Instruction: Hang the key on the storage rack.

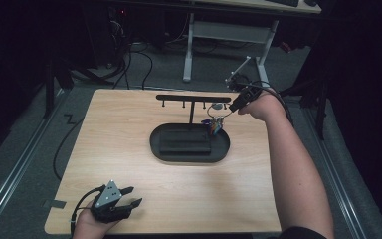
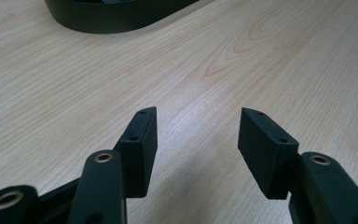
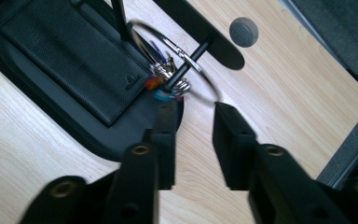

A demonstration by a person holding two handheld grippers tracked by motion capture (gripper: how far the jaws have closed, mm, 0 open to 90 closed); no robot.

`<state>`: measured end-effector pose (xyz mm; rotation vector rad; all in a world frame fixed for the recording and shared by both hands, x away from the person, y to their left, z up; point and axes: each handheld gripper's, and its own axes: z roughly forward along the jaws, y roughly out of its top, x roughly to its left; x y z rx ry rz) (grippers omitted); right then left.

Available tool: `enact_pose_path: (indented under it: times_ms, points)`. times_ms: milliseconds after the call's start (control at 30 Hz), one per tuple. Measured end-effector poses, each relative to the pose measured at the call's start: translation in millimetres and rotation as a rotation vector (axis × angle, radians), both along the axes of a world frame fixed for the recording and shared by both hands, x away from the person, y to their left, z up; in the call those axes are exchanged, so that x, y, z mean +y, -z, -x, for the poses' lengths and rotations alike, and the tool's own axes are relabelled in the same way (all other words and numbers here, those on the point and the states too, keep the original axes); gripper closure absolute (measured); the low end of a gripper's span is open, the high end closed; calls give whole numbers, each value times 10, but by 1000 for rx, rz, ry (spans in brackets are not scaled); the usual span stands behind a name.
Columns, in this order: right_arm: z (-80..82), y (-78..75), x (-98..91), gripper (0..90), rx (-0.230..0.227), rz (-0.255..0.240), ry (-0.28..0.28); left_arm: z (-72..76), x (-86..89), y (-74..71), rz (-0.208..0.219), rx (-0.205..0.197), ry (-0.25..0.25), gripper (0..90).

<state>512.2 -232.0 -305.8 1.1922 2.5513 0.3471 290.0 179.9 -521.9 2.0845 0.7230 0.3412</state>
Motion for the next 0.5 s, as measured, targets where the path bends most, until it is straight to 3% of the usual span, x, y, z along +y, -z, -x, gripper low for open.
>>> enact_pose_path:
  times_ms: [133, 300, 500]
  points:
    - [116, -6, -37, 529, -30, -23, 40, 6, -20, -6, -5, 1, 1, 481]
    - [267, 43, -64, 424, -77, -61, 31, 9, -38, -5, -9, -2, 1, 480]
    - [502, 155, -59, 416, -165, -89, -5, 12, -74, -8, -13, -3, 8, 483]
